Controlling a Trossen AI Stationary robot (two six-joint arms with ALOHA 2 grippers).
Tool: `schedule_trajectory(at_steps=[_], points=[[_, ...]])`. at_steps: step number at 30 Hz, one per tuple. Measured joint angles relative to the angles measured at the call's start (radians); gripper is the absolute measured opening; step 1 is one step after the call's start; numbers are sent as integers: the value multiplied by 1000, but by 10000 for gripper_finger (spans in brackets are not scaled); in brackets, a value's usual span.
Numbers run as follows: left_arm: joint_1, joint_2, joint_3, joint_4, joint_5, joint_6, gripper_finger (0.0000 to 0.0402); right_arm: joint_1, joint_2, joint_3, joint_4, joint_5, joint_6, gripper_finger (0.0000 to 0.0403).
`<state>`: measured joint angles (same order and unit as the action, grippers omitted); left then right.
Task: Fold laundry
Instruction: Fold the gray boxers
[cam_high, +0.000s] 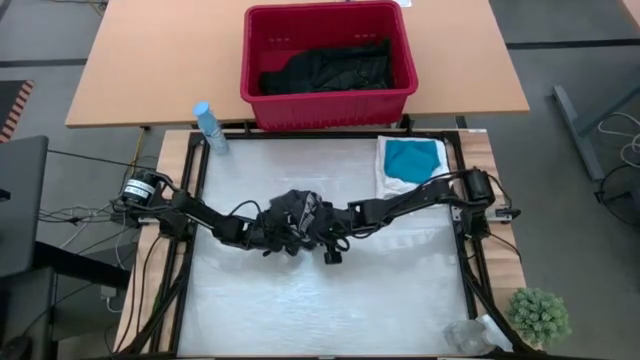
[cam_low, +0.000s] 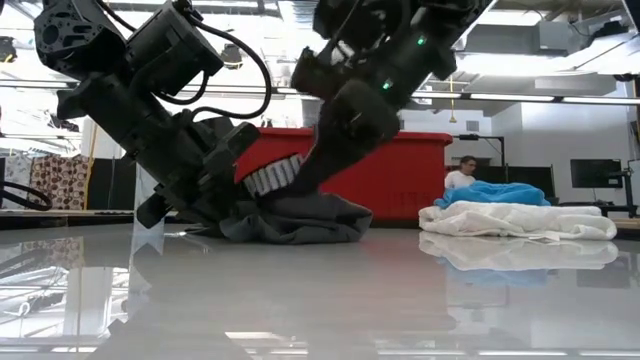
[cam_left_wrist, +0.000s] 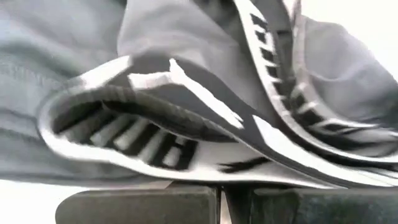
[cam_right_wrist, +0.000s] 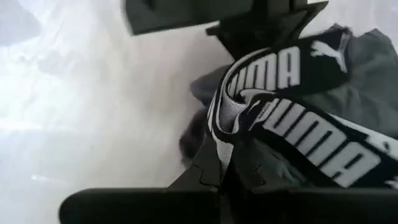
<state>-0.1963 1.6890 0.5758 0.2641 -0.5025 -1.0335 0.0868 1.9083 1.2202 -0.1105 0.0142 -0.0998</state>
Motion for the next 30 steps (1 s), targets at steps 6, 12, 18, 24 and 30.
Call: schedule_trajectory(at_steps=[6, 12, 18, 24, 30], points=[[3, 0, 0, 25, 19, 0, 0, 0, 30, 3, -13, 65, 27, 42], [8, -10, 1, 47, 82, -39, 0, -18, 58, 4, -15, 66, 47, 86], [23, -94, 3, -36, 182, -22, 0, -18, 77, 5, -64, 66, 50, 110], [54, -300, 3, -246, 226, -10, 0, -18, 76, 4, -85, 66, 55, 130], [47, -429, 3, -227, 29, 99, 0, -19, 76, 4, -89, 66, 62, 152]])
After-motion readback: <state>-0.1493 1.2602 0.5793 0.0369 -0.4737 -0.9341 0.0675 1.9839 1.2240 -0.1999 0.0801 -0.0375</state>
